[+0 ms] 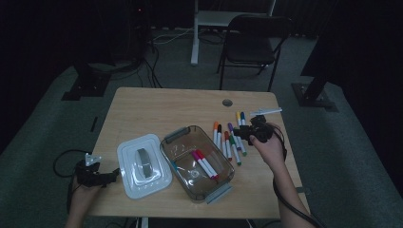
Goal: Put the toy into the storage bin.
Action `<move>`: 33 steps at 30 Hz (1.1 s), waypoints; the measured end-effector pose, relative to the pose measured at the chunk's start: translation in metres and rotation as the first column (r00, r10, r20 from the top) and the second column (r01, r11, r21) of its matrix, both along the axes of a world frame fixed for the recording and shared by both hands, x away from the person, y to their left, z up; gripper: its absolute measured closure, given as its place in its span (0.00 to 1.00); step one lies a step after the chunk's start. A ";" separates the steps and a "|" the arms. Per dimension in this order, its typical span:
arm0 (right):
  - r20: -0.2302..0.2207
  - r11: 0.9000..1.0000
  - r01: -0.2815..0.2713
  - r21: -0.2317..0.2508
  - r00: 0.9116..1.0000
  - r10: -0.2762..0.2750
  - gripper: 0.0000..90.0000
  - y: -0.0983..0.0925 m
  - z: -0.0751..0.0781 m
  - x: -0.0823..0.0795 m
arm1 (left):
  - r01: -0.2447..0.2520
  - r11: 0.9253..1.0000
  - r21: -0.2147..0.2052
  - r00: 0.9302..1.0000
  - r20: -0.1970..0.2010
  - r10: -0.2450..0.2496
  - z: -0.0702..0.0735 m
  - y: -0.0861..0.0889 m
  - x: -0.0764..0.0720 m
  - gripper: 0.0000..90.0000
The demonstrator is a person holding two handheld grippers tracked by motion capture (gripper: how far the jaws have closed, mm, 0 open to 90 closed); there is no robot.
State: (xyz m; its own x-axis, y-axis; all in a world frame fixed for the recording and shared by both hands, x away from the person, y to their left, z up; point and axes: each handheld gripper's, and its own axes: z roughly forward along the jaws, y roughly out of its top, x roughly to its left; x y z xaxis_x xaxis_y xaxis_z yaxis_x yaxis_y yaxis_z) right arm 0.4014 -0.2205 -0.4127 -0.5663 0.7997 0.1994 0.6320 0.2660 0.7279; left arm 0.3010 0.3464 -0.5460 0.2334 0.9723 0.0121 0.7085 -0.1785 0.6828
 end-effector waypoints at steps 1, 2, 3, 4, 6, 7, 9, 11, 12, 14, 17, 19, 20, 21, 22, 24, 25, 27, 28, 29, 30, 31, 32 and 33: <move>-0.005 1.000 0.019 -0.003 1.000 -0.019 0.65 -0.004 -0.003 0.004 | 0.000 1.000 0.000 1.000 0.000 0.000 0.000 0.000 0.000 0.01; -0.004 0.999 0.040 -0.008 0.999 -0.040 0.65 -0.009 -0.007 0.007 | 0.000 1.000 0.000 1.000 0.000 0.000 0.000 0.000 0.000 0.01; -0.002 0.998 0.059 -0.010 0.998 -0.059 0.65 -0.013 -0.010 0.010 | 0.000 1.000 0.000 1.000 0.000 0.000 0.000 0.000 0.000 0.01; -0.011 0.997 0.075 -0.013 0.997 -0.076 0.65 -0.016 -0.014 0.014 | 0.000 1.000 0.000 1.000 0.000 0.000 0.000 0.000 0.000 0.01; -0.022 0.994 0.108 -0.020 0.994 -0.108 0.66 -0.022 -0.020 0.021 | 0.000 1.000 0.000 1.000 0.000 0.000 0.000 0.000 0.000 0.01; -0.034 0.993 0.117 -0.020 0.992 -0.118 0.66 -0.025 -0.023 0.025 | 0.000 1.000 0.000 1.000 0.000 0.000 0.000 0.000 0.000 0.01; -0.045 0.988 0.154 -0.025 0.987 -0.155 0.68 -0.030 -0.030 0.033 | 0.000 1.000 0.000 1.000 0.000 0.000 0.000 0.000 0.000 0.01; -0.063 0.983 0.180 -0.021 0.981 -0.181 0.68 -0.033 -0.036 0.041 | 0.000 1.000 0.000 1.000 0.000 0.000 0.000 0.000 0.000 0.01; -0.067 0.982 0.187 -0.026 0.980 -0.189 0.68 -0.035 -0.039 0.046 | 0.000 1.000 0.000 1.000 0.000 0.000 0.000 0.000 0.000 0.01; -0.073 0.976 0.213 -0.045 0.974 -0.216 0.70 -0.036 -0.045 0.055 | 0.000 1.000 0.000 1.000 0.000 0.000 0.000 0.000 0.000 0.01; -0.107 0.972 0.231 -0.045 0.966 -0.235 0.71 -0.036 -0.055 0.067 | 0.000 1.000 0.000 1.000 0.000 0.000 0.000 0.000 0.000 0.01; -0.125 0.973 0.226 -0.053 0.965 -0.231 0.70 -0.035 -0.059 0.071 | 0.000 1.000 0.000 1.000 0.000 0.000 0.000 0.000 0.000 0.01; -0.139 0.968 0.239 -0.078 0.959 -0.248 0.71 -0.032 -0.067 0.079 | 0.000 1.000 0.000 1.000 0.000 0.000 0.000 0.000 0.000 0.01; -0.146 0.966 0.245 -0.086 0.956 -0.256 0.71 -0.031 -0.070 0.083 | 0.000 1.000 0.000 1.000 0.000 0.000 0.000 0.000 0.000 0.01; -0.146 0.963 0.253 -0.092 0.953 -0.265 0.71 -0.030 -0.072 0.086 | 0.000 1.000 0.000 1.000 0.000 0.000 0.000 0.000 0.000 0.01; -0.143 0.958 0.266 -0.107 0.950 -0.279 0.72 -0.029 -0.075 0.093 | 0.000 1.000 0.000 1.000 0.000 0.000 0.000 0.000 0.000 0.01; -0.142 0.954 0.280 -0.110 0.945 -0.294 0.72 -0.029 -0.077 0.098 | 0.000 1.000 0.000 1.000 0.000 0.000 0.000 0.000 0.000 0.01; -0.144 0.949 0.298 -0.106 0.939 -0.311 0.73 -0.029 -0.079 0.104 | 0.000 1.000 0.000 1.000 0.000 0.000 0.000 0.000 0.000 0.01; -0.148 0.946 0.305 -0.107 0.936 -0.318 0.73 -0.029 -0.081 0.107 | 0.000 1.000 0.000 1.000 0.000 0.000 0.000 0.000 0.000 0.01; -0.151 0.944 0.312 -0.111 0.933 -0.326 0.74 -0.028 -0.083 0.110 | 0.000 1.000 0.000 1.000 0.000 0.000 0.000 0.000 0.000 0.01; -0.149 0.940 0.318 -0.120 0.931 -0.334 0.74 -0.028 -0.086 0.114 | 0.000 1.000 0.000 1.000 0.000 0.000 0.000 0.000 0.000 0.01; -0.154 0.936 0.324 -0.138 0.926 -0.344 0.74 -0.027 -0.088 0.117 | 0.000 1.000 0.000 1.000 0.000 0.000 0.000 0.000 0.000 0.01; -0.164 0.934 0.331 -0.136 0.922 -0.351 0.74 -0.027 -0.090 0.120 | 0.000 1.000 0.000 1.000 0.000 0.000 0.000 0.000 0.000 0.01; -0.165 0.931 0.338 -0.134 0.919 -0.358 0.75 -0.027 -0.093 0.122 | 0.000 1.000 0.000 1.000 0.000 0.000 0.000 0.000 0.000 0.01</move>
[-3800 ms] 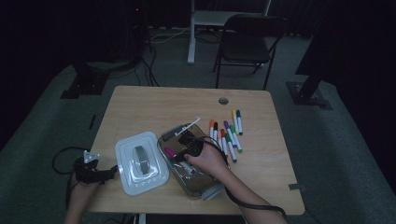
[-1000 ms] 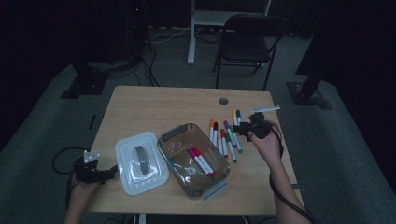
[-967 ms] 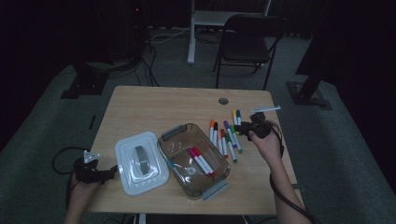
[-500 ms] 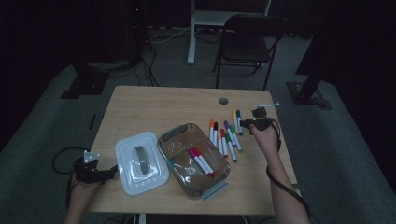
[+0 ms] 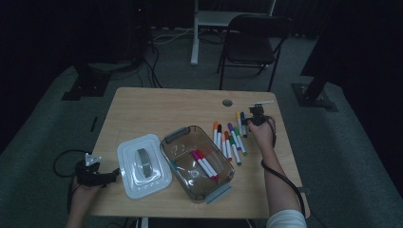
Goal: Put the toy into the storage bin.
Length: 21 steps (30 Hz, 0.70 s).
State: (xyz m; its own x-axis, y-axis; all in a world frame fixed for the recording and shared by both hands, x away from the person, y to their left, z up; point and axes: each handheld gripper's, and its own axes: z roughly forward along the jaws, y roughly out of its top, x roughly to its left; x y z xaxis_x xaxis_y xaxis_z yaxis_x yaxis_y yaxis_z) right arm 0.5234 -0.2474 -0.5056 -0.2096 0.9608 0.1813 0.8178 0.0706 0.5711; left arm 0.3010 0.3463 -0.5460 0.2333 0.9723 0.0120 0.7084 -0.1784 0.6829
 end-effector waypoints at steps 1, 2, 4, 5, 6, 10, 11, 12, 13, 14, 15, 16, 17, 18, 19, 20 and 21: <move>-0.007 1.000 0.007 -0.014 1.000 -0.007 0.75 0.000 -0.002 0.002 | 0.000 1.000 0.000 1.000 0.000 0.000 0.000 0.000 0.000 0.01; -0.012 1.000 0.011 -0.016 1.000 -0.011 0.75 0.000 -0.004 0.005 | 0.000 1.000 0.000 1.000 0.000 0.000 0.000 0.000 0.000 0.01; -0.020 0.999 0.022 -0.023 1.000 -0.022 0.77 -0.001 -0.007 0.008 | 0.000 1.000 0.000 1.000 0.000 0.000 0.000 0.000 0.000 0.01; -0.027 0.999 0.028 -0.021 0.999 -0.029 0.77 -0.001 -0.008 0.010 | 0.000 1.000 0.000 1.000 0.000 0.000 0.000 0.000 0.000 0.01; -0.031 0.999 0.027 -0.024 0.999 -0.027 0.77 -0.002 -0.009 0.012 | 0.000 1.000 0.000 1.000 0.000 0.000 0.000 0.000 0.000 0.01; -0.058 0.999 0.030 -0.027 0.998 -0.031 0.80 -0.002 -0.014 0.014 | 0.000 1.000 0.000 1.000 0.000 0.000 0.000 0.000 0.000 0.01; -0.049 0.999 0.034 -0.032 0.998 -0.035 0.80 -0.003 -0.015 0.014 | 0.000 1.000 0.000 1.000 0.000 0.000 0.000 0.000 0.000 0.01; -0.046 0.999 0.036 -0.032 0.998 -0.038 0.80 -0.004 -0.015 0.014 | 0.000 1.000 0.000 1.000 0.000 0.000 0.000 0.000 0.000 0.01; -0.042 0.999 0.036 -0.030 0.998 -0.037 0.81 -0.005 -0.016 0.014 | 0.000 1.000 0.000 1.000 0.000 0.000 0.000 0.000 0.000 0.01; -0.039 0.999 0.038 -0.035 0.998 -0.039 0.82 -0.005 -0.016 0.014 | 0.000 1.000 0.000 1.000 0.000 0.000 0.000 0.000 0.000 0.01; -0.037 0.998 0.043 -0.041 0.998 -0.044 0.83 -0.005 -0.016 0.013 | 0.000 1.000 0.000 1.000 0.000 0.000 0.000 0.000 0.000 0.01; -0.033 0.998 0.052 -0.041 0.998 -0.054 0.84 -0.005 -0.016 0.013 | 0.000 1.000 0.000 1.000 0.000 0.000 0.000 0.000 0.000 0.01; -0.037 0.997 0.065 -0.037 0.997 -0.066 0.84 -0.005 -0.016 0.012 | 0.000 1.000 0.000 1.000 0.000 0.000 0.000 0.000 0.000 0.01; -0.039 0.997 0.073 -0.032 0.996 -0.074 0.84 -0.006 -0.016 0.012 | 0.000 1.000 0.000 1.000 0.000 0.000 0.000 0.000 0.000 0.01; -0.041 0.997 0.077 -0.028 0.996 -0.078 0.85 -0.006 -0.016 0.012 | 0.000 1.000 0.000 1.000 0.000 0.000 0.000 0.000 0.000 0.01; -0.044 0.996 0.085 -0.026 0.995 -0.086 0.85 -0.006 -0.016 0.012 | 0.000 1.000 0.000 1.000 0.000 0.000 0.000 0.000 0.000 0.01; -0.056 0.995 0.099 -0.018 0.993 -0.100 0.85 -0.008 -0.015 0.012 | 0.000 1.000 0.000 1.000 0.000 0.000 0.000 0.000 0.000 0.01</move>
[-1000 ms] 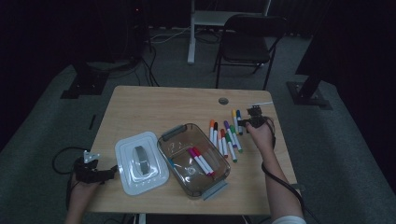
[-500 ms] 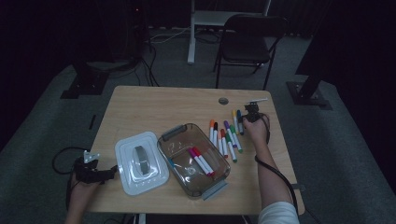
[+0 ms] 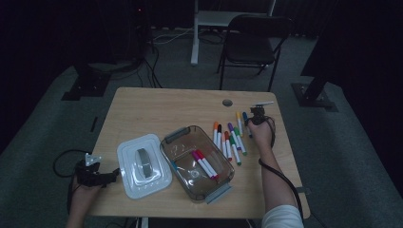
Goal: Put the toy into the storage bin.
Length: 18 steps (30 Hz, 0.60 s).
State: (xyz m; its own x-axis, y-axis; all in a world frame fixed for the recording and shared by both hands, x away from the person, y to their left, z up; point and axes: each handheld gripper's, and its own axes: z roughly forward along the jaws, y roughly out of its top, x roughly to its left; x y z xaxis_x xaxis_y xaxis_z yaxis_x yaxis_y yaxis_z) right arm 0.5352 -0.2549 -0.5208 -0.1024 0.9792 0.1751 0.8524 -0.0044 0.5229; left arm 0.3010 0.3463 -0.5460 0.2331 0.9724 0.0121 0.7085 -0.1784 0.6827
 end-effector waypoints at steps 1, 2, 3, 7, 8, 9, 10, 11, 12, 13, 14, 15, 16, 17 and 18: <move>-0.004 1.000 0.007 0.006 1.000 -0.007 0.85 -0.001 0.000 0.000 | 0.000 1.000 0.000 1.000 0.000 0.000 0.000 0.000 0.000 0.01; -0.013 1.000 0.015 0.015 1.000 -0.015 0.85 -0.002 0.001 0.000 | 0.000 1.000 0.000 1.000 0.000 0.000 0.000 0.000 0.000 0.01; -0.023 1.000 0.019 0.022 1.000 -0.019 0.85 -0.004 0.001 0.000 | 0.000 1.000 0.000 1.000 0.000 0.000 0.000 0.000 0.000 0.01; -0.019 0.999 0.025 0.040 1.000 -0.024 0.85 -0.008 0.007 -0.004 | 0.000 1.000 0.000 1.000 0.000 0.000 0.000 0.000 0.000 0.01; -0.015 0.999 0.022 0.049 1.000 -0.022 0.85 -0.010 0.009 -0.005 | 0.000 1.000 0.000 1.000 0.000 0.000 0.000 0.000 0.000 0.01; -0.011 0.998 0.024 0.054 1.000 -0.024 0.85 -0.011 0.011 -0.007 | 0.000 1.000 0.000 1.000 0.000 0.000 0.000 0.000 0.000 0.01; -0.008 0.998 0.021 0.058 1.000 -0.021 0.85 -0.012 0.013 -0.008 | 0.000 1.000 0.000 1.000 0.000 0.000 0.000 0.000 0.000 0.01; -0.006 0.997 0.017 0.071 1.000 -0.016 0.85 -0.013 0.014 -0.009 | 0.000 1.000 0.000 1.000 0.000 0.000 0.000 0.000 0.000 0.01; -0.005 0.997 0.014 0.078 1.000 -0.013 0.85 -0.014 0.017 -0.011 | 0.000 1.000 0.000 1.000 0.000 0.000 0.000 0.000 0.000 0.01; -0.002 0.997 0.011 0.079 1.000 -0.011 0.85 -0.015 0.019 -0.012 | 0.000 1.000 0.000 1.000 0.000 0.000 0.000 0.000 0.000 0.01; 0.007 0.996 0.003 0.086 1.000 -0.004 0.85 -0.015 0.022 -0.015 | 0.000 1.000 0.000 1.000 0.000 0.000 0.000 0.000 0.000 0.01; 0.009 0.996 0.001 0.090 1.000 -0.002 0.85 -0.015 0.025 -0.016 | 0.000 1.000 0.000 1.000 0.000 0.000 0.000 0.000 0.000 0.01; 0.010 0.995 -0.002 0.095 1.000 0.002 0.85 -0.015 0.027 -0.018 | 0.000 1.000 0.000 1.000 0.000 0.000 0.000 0.000 0.000 0.01; 0.016 0.994 -0.008 0.107 1.000 0.006 0.85 -0.015 0.031 -0.020 | 0.000 1.000 0.000 1.000 0.000 0.000 0.000 0.000 0.000 0.01; 0.018 0.994 -0.012 0.110 1.000 0.010 0.85 -0.014 0.033 -0.022 | 0.000 1.000 0.000 1.000 0.000 0.000 0.000 0.000 0.000 0.01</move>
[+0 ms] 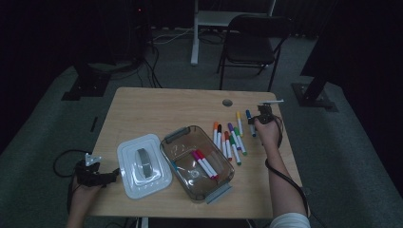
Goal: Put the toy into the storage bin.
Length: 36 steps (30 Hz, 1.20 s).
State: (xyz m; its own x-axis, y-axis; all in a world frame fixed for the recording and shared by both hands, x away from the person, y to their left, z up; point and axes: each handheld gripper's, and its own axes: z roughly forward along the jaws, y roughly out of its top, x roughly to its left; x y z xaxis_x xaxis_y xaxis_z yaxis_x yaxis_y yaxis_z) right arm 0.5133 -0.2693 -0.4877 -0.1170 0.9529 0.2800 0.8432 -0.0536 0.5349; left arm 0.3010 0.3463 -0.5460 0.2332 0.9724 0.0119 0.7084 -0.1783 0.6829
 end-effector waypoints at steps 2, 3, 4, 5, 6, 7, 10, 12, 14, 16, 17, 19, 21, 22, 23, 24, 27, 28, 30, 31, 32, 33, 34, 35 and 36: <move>0.006 1.000 -0.009 0.013 1.000 0.009 0.85 0.001 0.007 -0.005 | 0.000 1.000 0.000 1.000 0.000 0.000 0.000 0.000 0.000 0.01; 0.011 1.000 -0.016 0.020 1.000 0.015 0.85 0.002 0.011 -0.008 | 0.000 1.000 0.000 1.000 0.000 0.000 0.000 0.000 0.000 0.01; 0.018 0.999 -0.019 0.027 1.000 0.019 0.85 0.003 0.015 -0.011 | 0.000 1.000 0.000 1.000 0.000 0.000 0.000 0.000 0.000 0.01; 0.027 0.999 -0.026 0.039 0.999 0.025 0.85 0.004 0.019 -0.014 | 0.000 1.000 0.000 1.000 0.000 0.000 0.000 0.000 0.000 0.01; 0.032 0.998 -0.038 0.043 0.999 0.036 0.85 0.006 0.024 -0.018 | 0.000 1.000 0.000 1.000 0.000 0.000 0.000 0.000 0.000 0.01; 0.042 0.998 -0.042 0.043 0.998 0.040 0.85 0.007 0.027 -0.020 | 0.000 1.000 0.000 1.000 0.000 0.000 0.000 0.000 0.000 0.01; 0.079 0.995 -0.085 0.051 0.994 0.080 0.85 0.014 0.043 -0.031 | 0.000 1.000 0.000 1.000 0.000 0.000 0.000 0.000 0.000 0.01; 0.092 0.994 -0.094 0.047 0.992 0.089 0.85 0.017 0.047 -0.034 | 0.000 1.000 0.000 1.000 0.000 0.000 0.000 0.000 0.000 0.01; 0.147 0.986 -0.153 0.058 0.979 0.144 0.85 0.030 0.068 -0.050 | 0.000 1.000 0.000 1.000 0.000 0.000 0.000 0.000 0.000 0.01; 0.171 0.979 -0.188 0.072 0.970 0.174 0.85 0.038 0.079 -0.060 | 0.000 1.000 0.000 1.000 0.000 0.000 0.000 0.000 0.000 0.01; 0.182 0.977 -0.198 0.080 0.967 0.181 0.85 0.042 0.083 -0.064 | 0.000 1.000 0.000 1.000 0.000 0.000 0.000 0.000 0.000 0.01; 0.194 0.969 -0.230 0.093 0.958 0.209 0.85 0.050 0.093 -0.073 | 0.000 1.000 0.000 1.000 0.000 0.000 0.000 0.000 0.000 0.01; 0.215 0.958 -0.267 0.102 0.947 0.240 0.85 0.060 0.102 -0.083 | 0.000 1.000 0.000 1.000 0.000 0.000 0.000 0.000 0.000 0.01; 0.223 0.952 -0.289 0.104 0.939 0.261 0.85 0.066 0.107 -0.089 | 0.000 1.000 0.000 1.000 0.000 0.000 0.000 0.000 0.000 0.01; 0.229 0.946 -0.305 0.107 0.934 0.275 0.85 0.072 0.110 -0.094 | 0.000 1.000 0.000 1.000 0.000 0.000 0.000 0.000 0.000 0.01; 0.233 0.941 -0.324 0.101 0.927 0.294 0.85 0.076 0.113 -0.097 | -0.001 1.000 -0.001 1.000 0.001 0.001 0.000 0.000 0.000 0.01; 0.248 0.918 -0.385 0.093 0.902 0.353 0.85 0.094 0.124 -0.111 | 0.000 1.000 0.001 1.000 0.001 0.000 0.000 0.000 0.000 0.01; 0.252 0.910 -0.403 0.092 0.894 0.371 0.85 0.100 0.127 -0.115 | 0.000 1.000 0.001 1.000 0.001 0.000 0.000 0.000 0.000 0.01; 0.267 0.889 -0.445 0.106 0.874 0.406 0.85 0.111 0.133 -0.125 | 0.000 1.000 0.001 1.000 0.001 0.000 0.000 0.000 0.000 0.01; 0.274 0.879 -0.465 0.104 0.863 0.424 0.85 0.117 0.135 -0.130 | 0.000 1.000 0.001 1.000 0.000 0.000 0.000 0.000 0.000 0.01; 0.281 0.864 -0.490 0.113 0.850 0.445 0.85 0.124 0.138 -0.135 | 0.001 1.000 0.001 1.000 0.000 -0.001 0.000 0.000 0.000 0.01; 0.282 0.857 -0.503 0.114 0.843 0.457 0.85 0.129 0.139 -0.139 | 0.001 1.000 0.001 1.000 0.000 -0.001 0.000 0.000 0.000 0.01; 0.284 0.847 -0.519 0.117 0.834 0.472 0.85 0.134 0.140 -0.142 | 0.001 1.000 0.001 1.000 0.000 -0.001 0.000 0.000 0.000 0.01; 0.289 0.838 -0.534 0.117 0.825 0.485 0.85 0.140 0.141 -0.146 | 0.001 1.000 0.001 1.000 0.000 -0.001 0.000 0.000 0.000 0.01; 0.286 0.831 -0.547 0.106 0.817 0.501 0.85 0.145 0.142 -0.149 | 0.001 1.000 0.001 1.000 0.000 -0.001 0.000 0.000 0.000 0.01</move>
